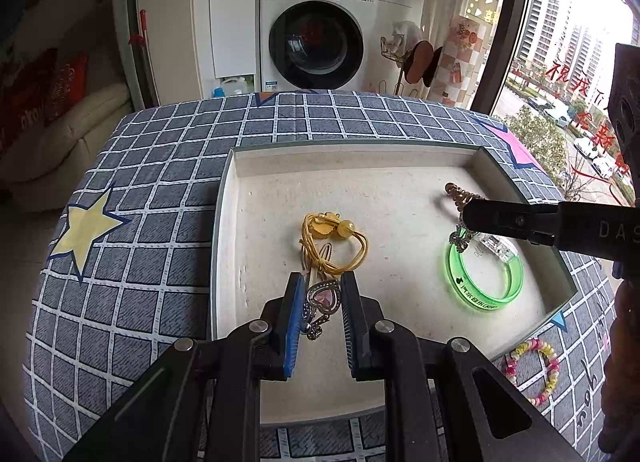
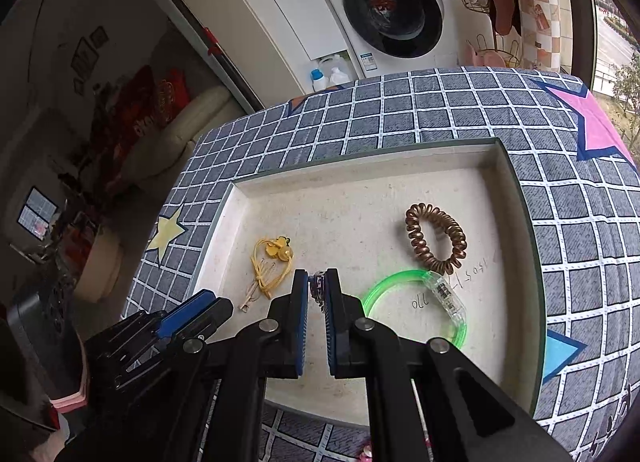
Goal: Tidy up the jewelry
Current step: 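Carry the pendant with the left tool into the tray while the right tool carries the charm there, open both, then withdraw both open tools from the tray toward the remaining jewelry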
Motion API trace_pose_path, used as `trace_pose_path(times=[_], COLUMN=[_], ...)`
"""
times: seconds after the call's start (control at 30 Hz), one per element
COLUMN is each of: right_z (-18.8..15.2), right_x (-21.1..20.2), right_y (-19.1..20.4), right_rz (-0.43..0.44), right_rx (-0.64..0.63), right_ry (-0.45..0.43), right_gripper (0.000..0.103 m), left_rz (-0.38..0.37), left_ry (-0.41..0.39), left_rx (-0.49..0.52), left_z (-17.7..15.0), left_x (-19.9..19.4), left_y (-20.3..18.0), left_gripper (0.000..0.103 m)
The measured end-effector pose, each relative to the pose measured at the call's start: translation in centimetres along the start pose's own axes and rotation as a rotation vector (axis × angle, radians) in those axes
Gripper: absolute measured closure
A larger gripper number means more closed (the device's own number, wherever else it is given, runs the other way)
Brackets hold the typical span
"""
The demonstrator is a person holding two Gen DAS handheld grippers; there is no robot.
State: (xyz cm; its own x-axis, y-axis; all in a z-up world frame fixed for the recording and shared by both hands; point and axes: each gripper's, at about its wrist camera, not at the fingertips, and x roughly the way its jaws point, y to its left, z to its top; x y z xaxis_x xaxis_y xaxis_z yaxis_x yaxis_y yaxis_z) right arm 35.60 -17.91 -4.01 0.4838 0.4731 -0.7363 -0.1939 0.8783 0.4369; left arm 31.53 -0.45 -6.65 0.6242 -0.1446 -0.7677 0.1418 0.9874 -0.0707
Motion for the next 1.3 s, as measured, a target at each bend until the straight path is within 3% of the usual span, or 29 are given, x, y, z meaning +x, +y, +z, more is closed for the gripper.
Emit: trace_pose_path(times=[0.27, 0.63, 0.67, 0.73, 0.77, 0.8, 0.97, 1.0, 1.03, 1.07, 1.13, 1.23, 1.3], right_z=[0.0, 0.1, 0.1, 0.4, 0.5, 0.5, 0.4, 0.3, 0.2, 0.1, -0.4, -1.4, -2.3], right_x=[3.8, 4.5, 4.3, 3.8, 3.4, 2.8, 0.0, -0.5, -1.0, -1.4, -2.4, -3.8, -4.6], right_y=[-1.4, -1.8, -1.8, -2.0, -2.0, -2.0, -2.0, -2.1, -2.1, -2.2, -2.5, -2.9, -3.1], right_rz=[-0.017, -0.007, 0.000, 0.015, 0.024, 0.035, 0.060, 0.059, 0.057, 0.054, 0.051, 0.043, 0.033], right_rx=[0.028, 0.057, 0.062, 0.074, 0.078, 0.081, 0.104, 0.109, 0.113, 0.117, 0.126, 0.133, 0.132], right_ry=[0.047, 0.071, 0.068, 0.054, 0.042, 0.026, -0.030, -0.039, -0.046, -0.051, -0.061, -0.071, -0.074], right_gripper=[0.095, 0.093, 0.090, 0.074, 0.057, 0.046, 0.045, 0.043, 0.041, 0.038, 0.034, 0.022, 0.021], left_rz=[0.065, 0.127, 0.127, 0.131, 0.129, 0.127, 0.104, 0.100, 0.100, 0.108, 0.115, 0.107, 0.107], left_ry=[-0.001, 0.001, -0.002, -0.015, -0.020, -0.023, -0.027, -0.028, -0.031, -0.046, -0.109, -0.101, -0.114], left_rx=[0.054, 0.095, 0.094, 0.093, 0.093, 0.093, 0.095, 0.095, 0.093, 0.082, 0.075, 0.083, 0.084], left_z=[-0.3, -0.6, -0.6, -0.5, -0.4, -0.4, -0.5, -0.6, -0.7, -0.8, -0.9, -0.9, -1.1], left_x=[1.7, 2.1, 2.0, 1.6, 1.4, 1.2, 0.4, 0.2, 0.0, -0.5, -1.7, -2.7, -3.6], left_y=[-1.0, -1.8, -1.8, -1.8, -1.8, -1.8, -1.9, -2.0, -2.0, -1.9, -2.0, -2.3, -2.3], left_gripper=[0.072, 0.072, 0.072, 0.072, 0.072, 0.072, 0.071, 0.065, 0.021, 0.000, 0.000, 0.000, 0.000])
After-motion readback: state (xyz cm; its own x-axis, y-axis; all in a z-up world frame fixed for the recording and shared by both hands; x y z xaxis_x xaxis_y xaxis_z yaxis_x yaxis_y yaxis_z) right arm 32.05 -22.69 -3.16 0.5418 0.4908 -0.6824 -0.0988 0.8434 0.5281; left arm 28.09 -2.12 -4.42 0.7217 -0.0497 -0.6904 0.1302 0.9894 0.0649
